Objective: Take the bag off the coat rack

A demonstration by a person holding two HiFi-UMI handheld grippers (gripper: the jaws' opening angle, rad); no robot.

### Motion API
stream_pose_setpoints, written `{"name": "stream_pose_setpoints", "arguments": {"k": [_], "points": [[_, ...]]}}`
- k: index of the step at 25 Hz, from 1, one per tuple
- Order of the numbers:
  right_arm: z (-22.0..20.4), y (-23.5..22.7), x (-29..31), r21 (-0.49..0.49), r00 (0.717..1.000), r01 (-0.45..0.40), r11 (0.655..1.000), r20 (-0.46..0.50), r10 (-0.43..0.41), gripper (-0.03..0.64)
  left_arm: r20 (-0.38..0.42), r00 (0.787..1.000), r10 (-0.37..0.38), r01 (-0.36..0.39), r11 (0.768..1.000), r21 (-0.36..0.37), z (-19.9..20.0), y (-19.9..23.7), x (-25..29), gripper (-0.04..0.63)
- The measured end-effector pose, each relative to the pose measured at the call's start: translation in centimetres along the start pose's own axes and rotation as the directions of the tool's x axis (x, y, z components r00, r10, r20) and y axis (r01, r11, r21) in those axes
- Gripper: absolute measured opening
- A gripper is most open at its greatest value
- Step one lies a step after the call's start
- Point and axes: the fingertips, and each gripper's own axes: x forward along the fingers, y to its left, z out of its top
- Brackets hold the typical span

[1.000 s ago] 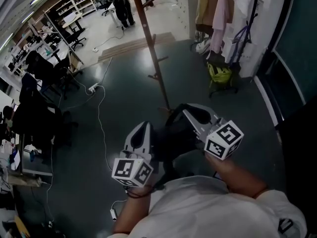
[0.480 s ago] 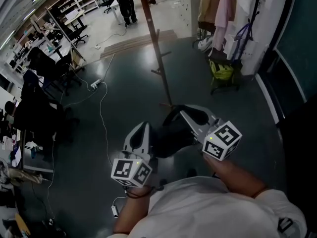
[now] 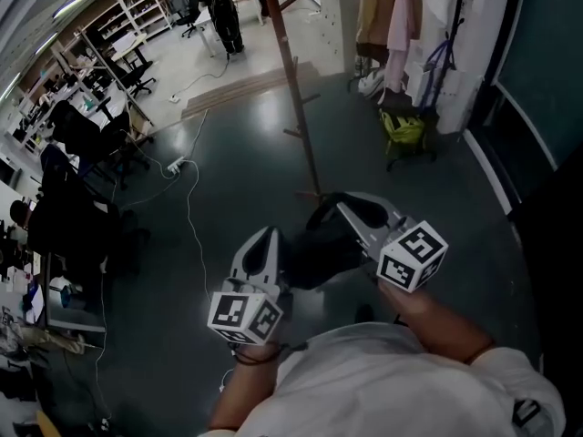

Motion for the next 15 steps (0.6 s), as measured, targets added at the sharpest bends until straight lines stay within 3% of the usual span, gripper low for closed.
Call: {"name": "stream_pose_setpoints", "arguments": {"k": [15], "points": [[-2.8, 10.6, -2.4, -0.016, 0.991, 0.128, 0.992, 0.044, -0.127, 0.026, -0.039, 0.986, -0.162, 0.163, 0.987, 0.013, 0.3, 0.8, -9.3, 0.006]]}}
